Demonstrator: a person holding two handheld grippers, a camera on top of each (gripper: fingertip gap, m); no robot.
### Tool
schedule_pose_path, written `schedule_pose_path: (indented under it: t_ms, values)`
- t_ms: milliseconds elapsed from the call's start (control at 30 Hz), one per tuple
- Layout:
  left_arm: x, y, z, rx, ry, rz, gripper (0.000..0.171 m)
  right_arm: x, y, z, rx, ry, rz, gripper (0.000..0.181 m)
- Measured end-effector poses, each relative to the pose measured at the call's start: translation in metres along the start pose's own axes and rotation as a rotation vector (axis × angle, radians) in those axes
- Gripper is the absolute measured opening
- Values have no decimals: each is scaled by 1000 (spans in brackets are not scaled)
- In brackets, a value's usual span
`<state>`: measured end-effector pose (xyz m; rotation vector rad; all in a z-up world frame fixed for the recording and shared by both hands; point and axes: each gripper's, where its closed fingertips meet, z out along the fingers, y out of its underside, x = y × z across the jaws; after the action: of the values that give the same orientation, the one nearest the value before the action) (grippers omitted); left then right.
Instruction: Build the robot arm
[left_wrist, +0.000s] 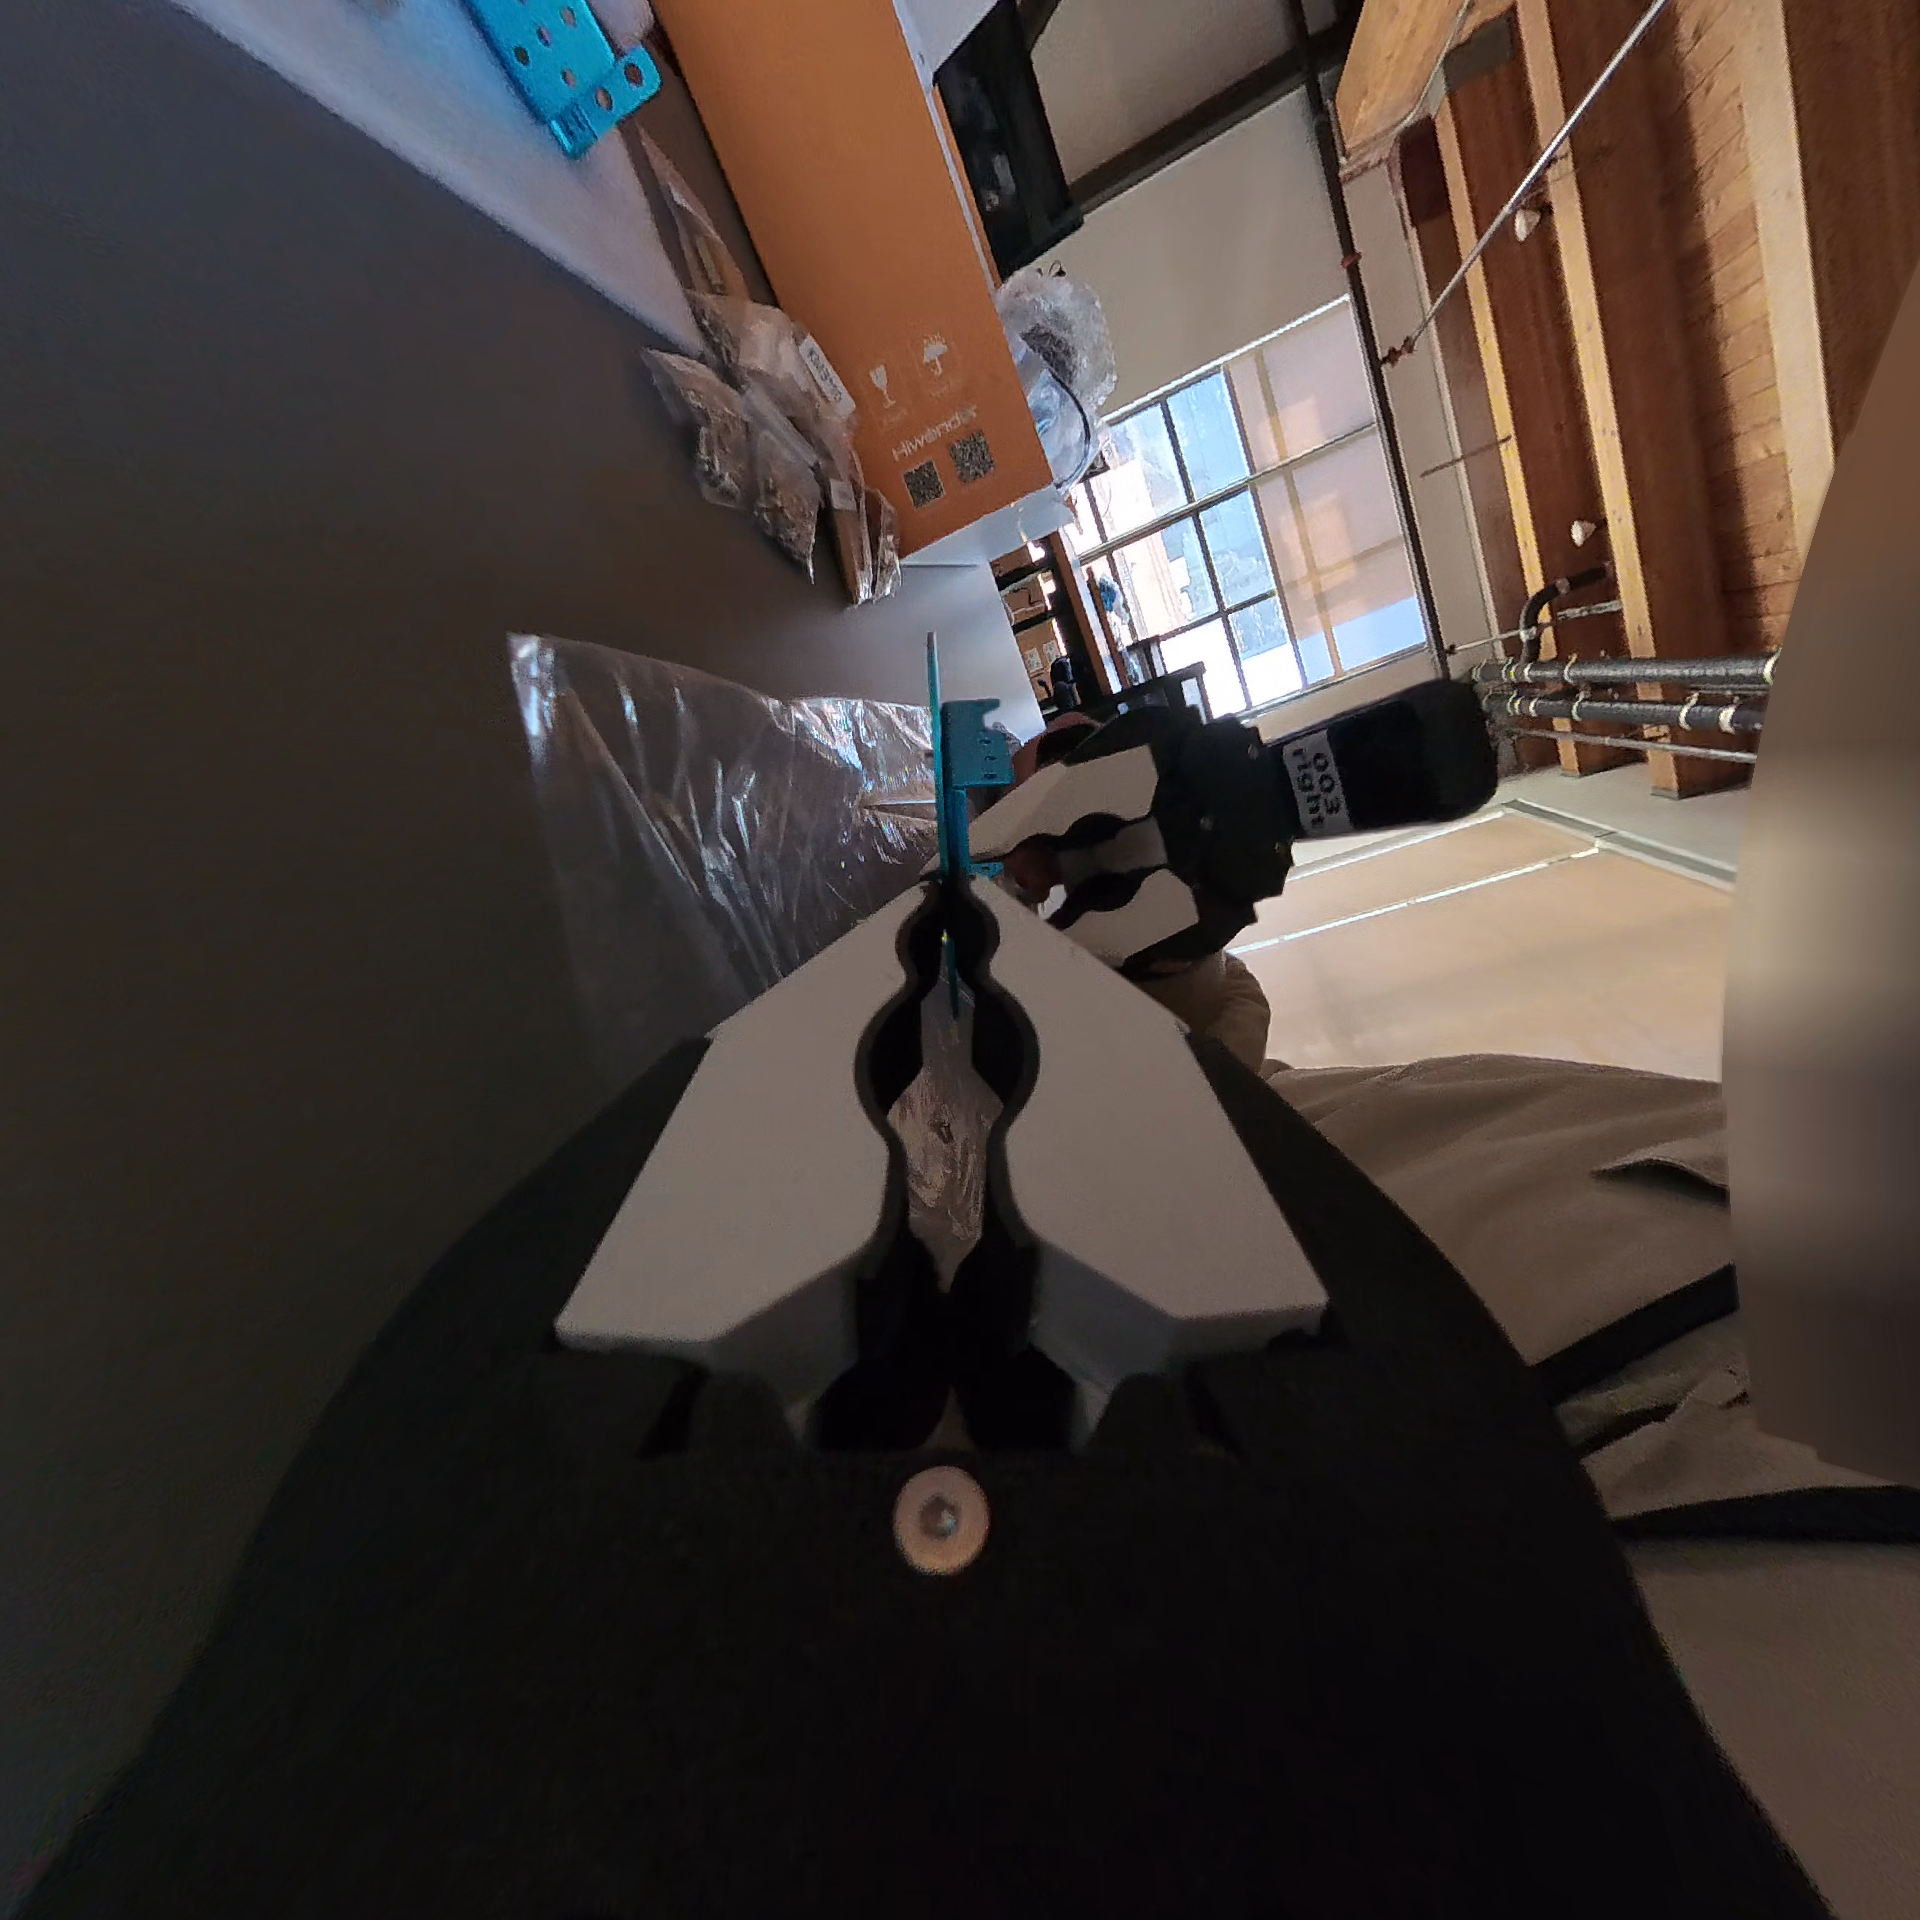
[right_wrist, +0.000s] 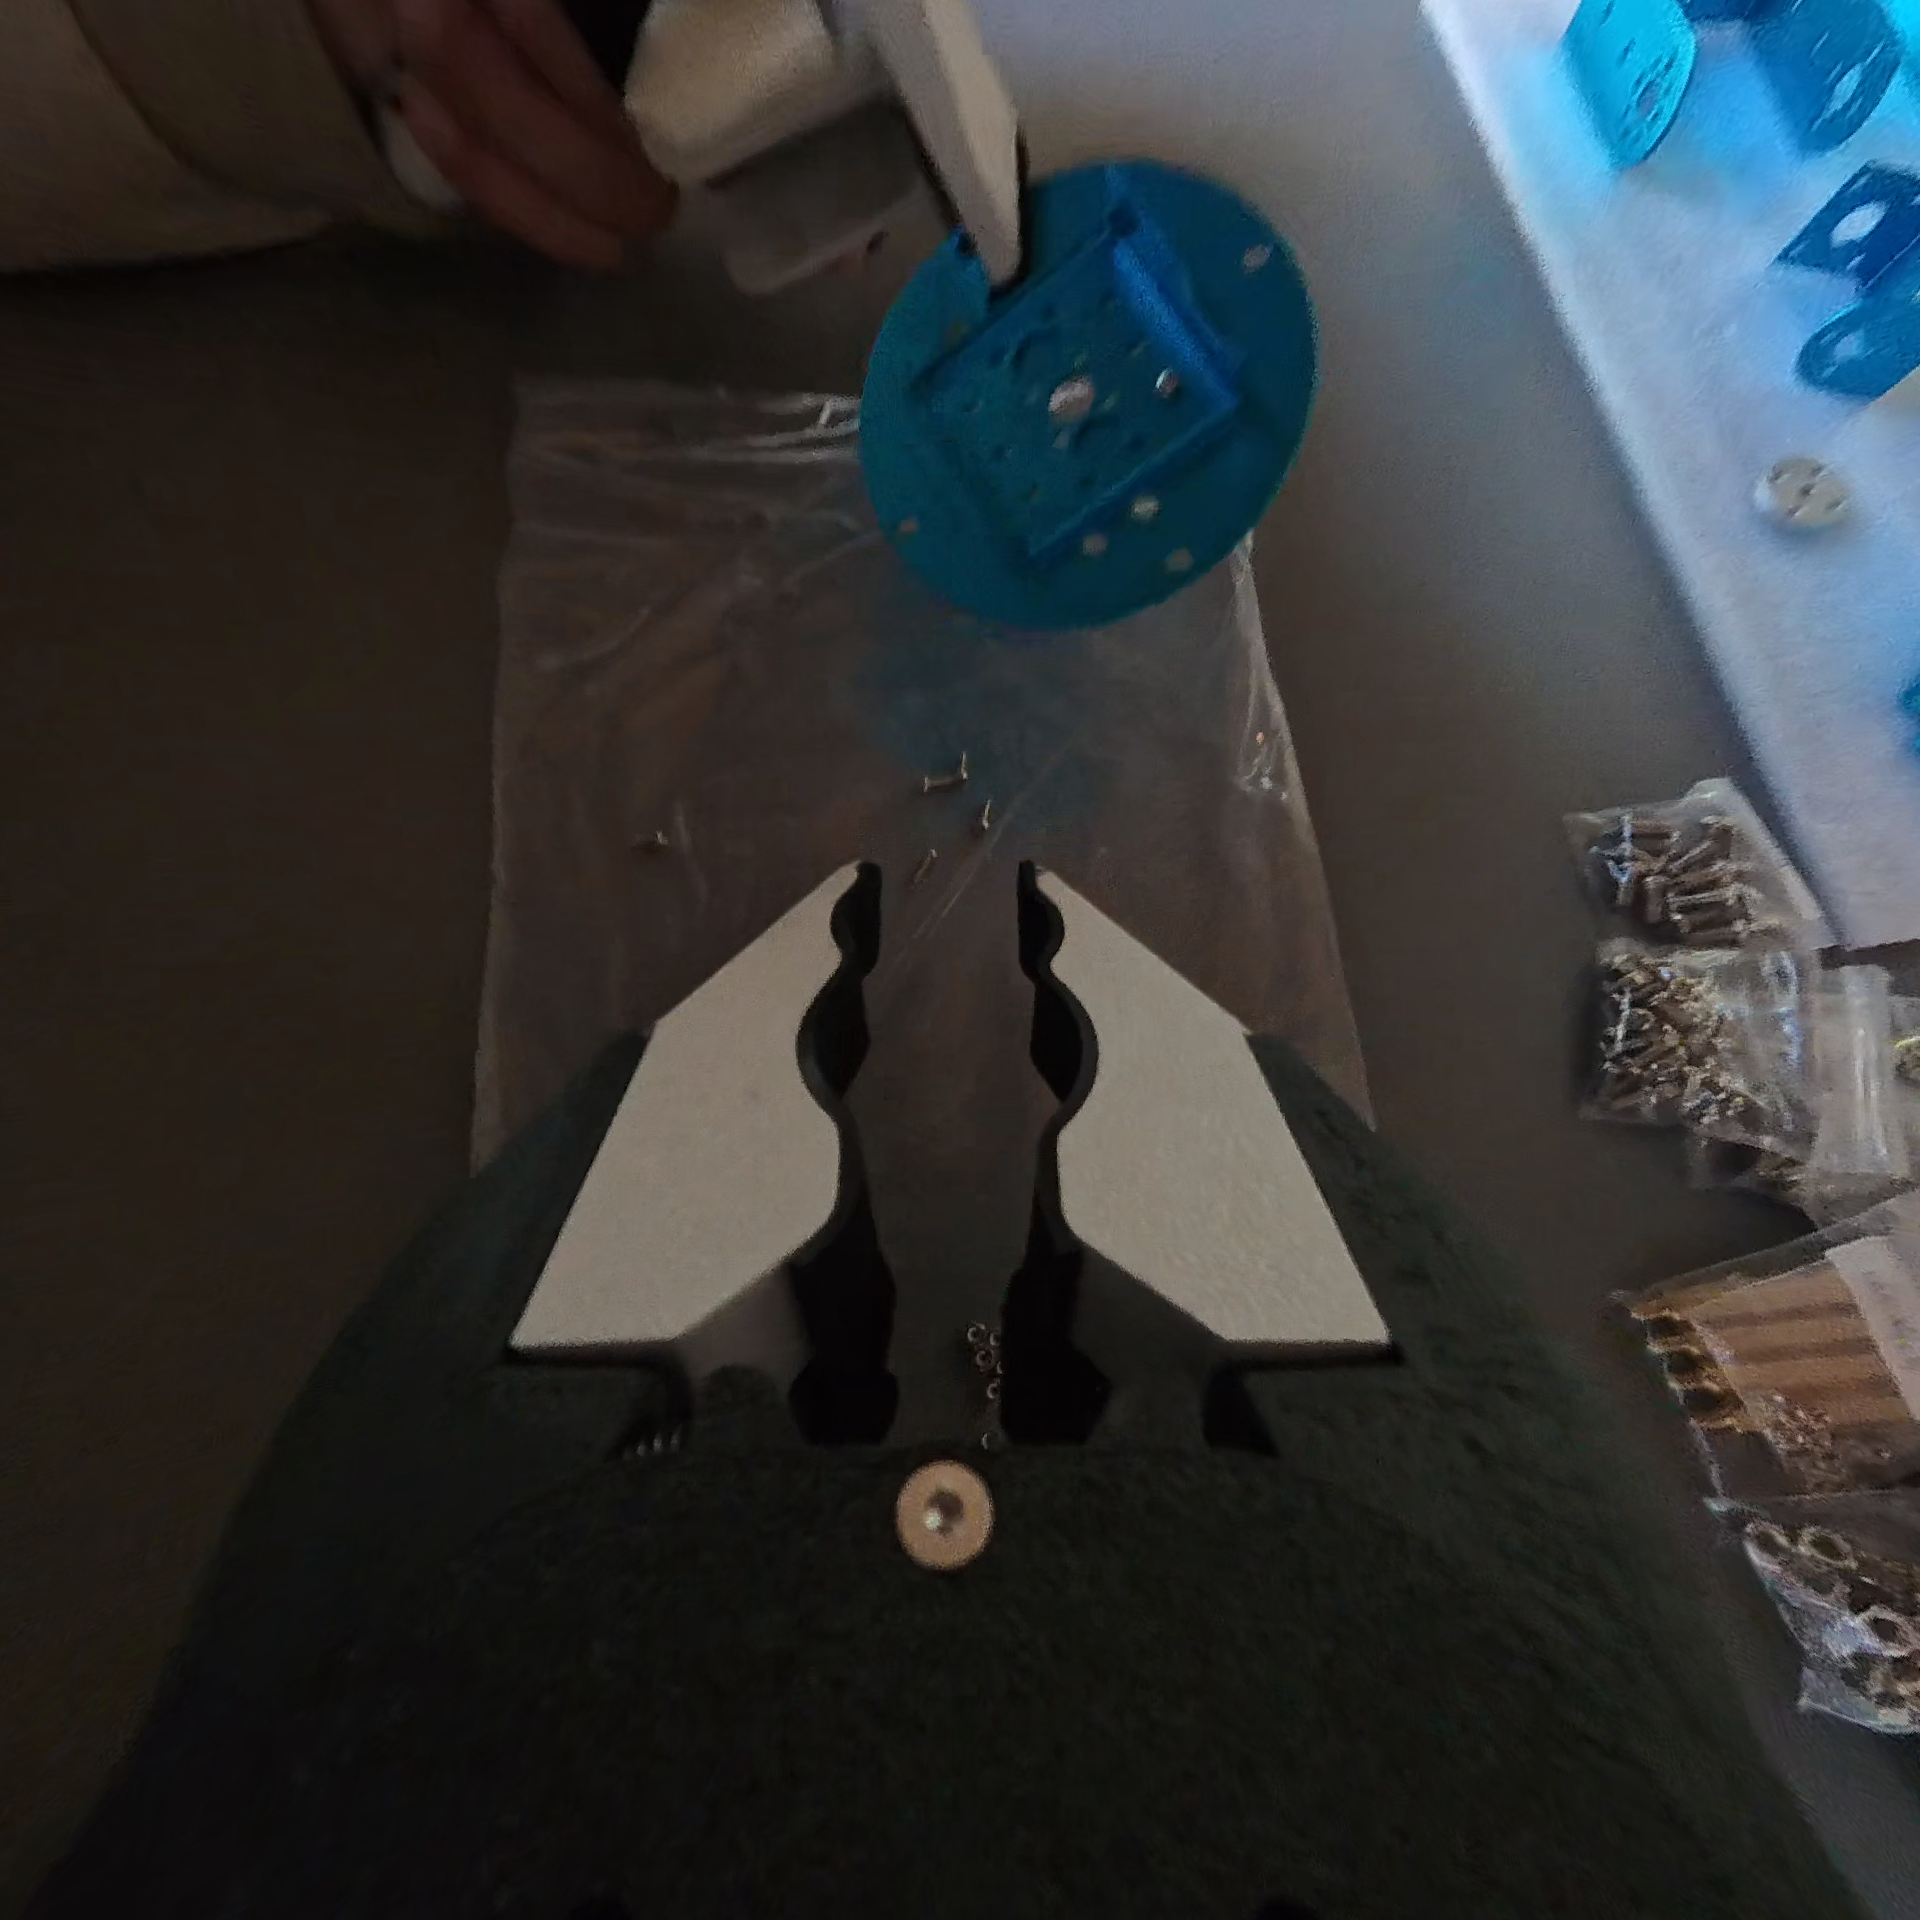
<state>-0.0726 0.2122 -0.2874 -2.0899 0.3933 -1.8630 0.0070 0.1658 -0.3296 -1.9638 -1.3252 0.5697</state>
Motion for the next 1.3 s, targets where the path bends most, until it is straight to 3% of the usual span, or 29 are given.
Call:
schedule_pose_path:
  t_ms: [200, 567, 1000, 1200, 1300]
  values:
    - [-2, -5, -3, 26, 10, -33, 0, -7, -7, 10, 26, 3, -2, 13]
    - [-2, -2, 0, 11, 9, -34, 0, -5, -1, 17, -98, 77, 52, 5]
    - [-4, -1, 0, 11, -14, -15, 0, -7, -5, 15, -129, 122, 26, 4]
    - [-3, -1, 0, 11, -5, -25, 0, -9, 2, 7, -140, 51, 40, 12]
    - [-3, 0, 0, 10, -5, -27, 0, -47, -9, -2, -33, -221, -20, 17]
